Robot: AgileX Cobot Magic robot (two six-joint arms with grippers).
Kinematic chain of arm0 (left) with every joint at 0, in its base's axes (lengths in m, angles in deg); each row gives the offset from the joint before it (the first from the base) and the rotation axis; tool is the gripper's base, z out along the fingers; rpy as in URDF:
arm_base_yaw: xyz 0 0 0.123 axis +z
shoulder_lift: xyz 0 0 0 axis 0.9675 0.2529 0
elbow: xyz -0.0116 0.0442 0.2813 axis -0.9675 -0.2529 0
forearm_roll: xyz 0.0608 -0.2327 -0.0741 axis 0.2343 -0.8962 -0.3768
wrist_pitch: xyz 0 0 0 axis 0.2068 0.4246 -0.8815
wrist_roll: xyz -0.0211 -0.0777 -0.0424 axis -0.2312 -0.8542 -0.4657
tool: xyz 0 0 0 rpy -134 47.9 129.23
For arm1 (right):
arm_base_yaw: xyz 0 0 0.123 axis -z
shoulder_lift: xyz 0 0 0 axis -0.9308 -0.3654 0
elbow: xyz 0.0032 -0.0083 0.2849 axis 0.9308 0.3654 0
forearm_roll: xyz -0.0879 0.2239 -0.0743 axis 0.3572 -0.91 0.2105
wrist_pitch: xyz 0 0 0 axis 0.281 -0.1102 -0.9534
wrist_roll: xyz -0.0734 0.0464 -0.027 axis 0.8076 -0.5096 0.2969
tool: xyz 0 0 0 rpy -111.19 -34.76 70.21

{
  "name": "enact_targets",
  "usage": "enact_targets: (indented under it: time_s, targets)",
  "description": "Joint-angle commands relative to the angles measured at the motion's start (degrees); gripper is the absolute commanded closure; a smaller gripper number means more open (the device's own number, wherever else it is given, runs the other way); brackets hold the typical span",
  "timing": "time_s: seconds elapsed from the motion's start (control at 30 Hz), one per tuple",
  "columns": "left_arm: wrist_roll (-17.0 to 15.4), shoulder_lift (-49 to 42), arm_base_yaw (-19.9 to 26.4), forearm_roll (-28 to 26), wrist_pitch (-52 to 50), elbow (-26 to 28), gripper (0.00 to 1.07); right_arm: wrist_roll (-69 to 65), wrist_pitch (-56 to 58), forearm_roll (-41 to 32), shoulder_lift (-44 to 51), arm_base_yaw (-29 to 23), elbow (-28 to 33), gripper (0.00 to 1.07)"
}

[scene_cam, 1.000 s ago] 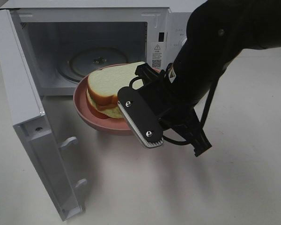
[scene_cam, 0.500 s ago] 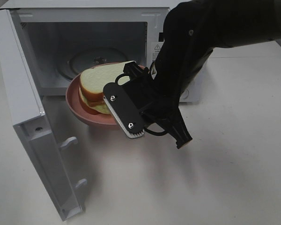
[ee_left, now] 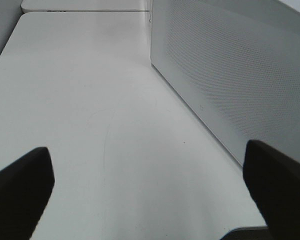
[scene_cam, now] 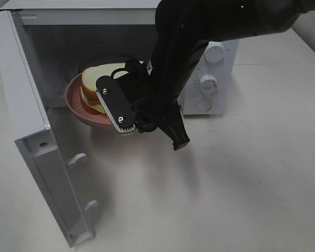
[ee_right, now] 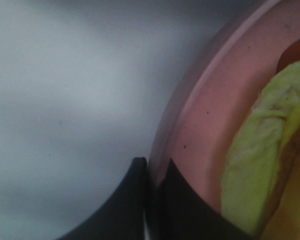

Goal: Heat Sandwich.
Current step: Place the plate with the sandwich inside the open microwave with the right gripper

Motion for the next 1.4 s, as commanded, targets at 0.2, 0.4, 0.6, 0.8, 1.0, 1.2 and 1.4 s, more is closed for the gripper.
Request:
enact_targets:
  time_s: [0.2, 0.4, 0.6, 0.8, 1.0, 1.2, 1.4]
  targets:
    - [-0.3, -1.1, 0.3, -0.3, -0.6, -0.1, 0.09, -4.2, 2.1, 1.3, -4.8, 0.1, -8.1, 1.06]
    - [-0.3, -1.1, 0.3, -0.3, -0.6, -0.1, 0.09, -6.3, 3.1, 1.8, -8.0, 0.1, -12.5, 1.06]
    - [-0.3, -1.1, 0.3, -0.3, -0.6, -0.1, 0.09, -10.1, 5.2, 1.9, -11.5, 0.1, -17.7, 1.06]
    - [-0.3, -1.1, 0.3, -0.3, -0.6, -0.1, 0.09, -11.5, 6.4, 2.3, -14.3, 0.2, -22.1, 1.06]
    - [-0.3, -1.1, 0.3, -0.3, -0.6, -0.1, 0.09, -15.0, 8.0, 5.0, -16.9, 0.2, -27.3, 1.06]
    - [-0.3, -1.1, 0.3, -0.3, -0.6, -0.1, 0.09, -16.4, 8.1, 5.2, -19.1, 0.2, -31.7, 1.06]
    - [-0.3, -1.1, 0.3, -0.3, -0.6, -0.1, 0.09, -16.6, 8.1, 5.3, -21.6, 0.3, -34.9, 1.05]
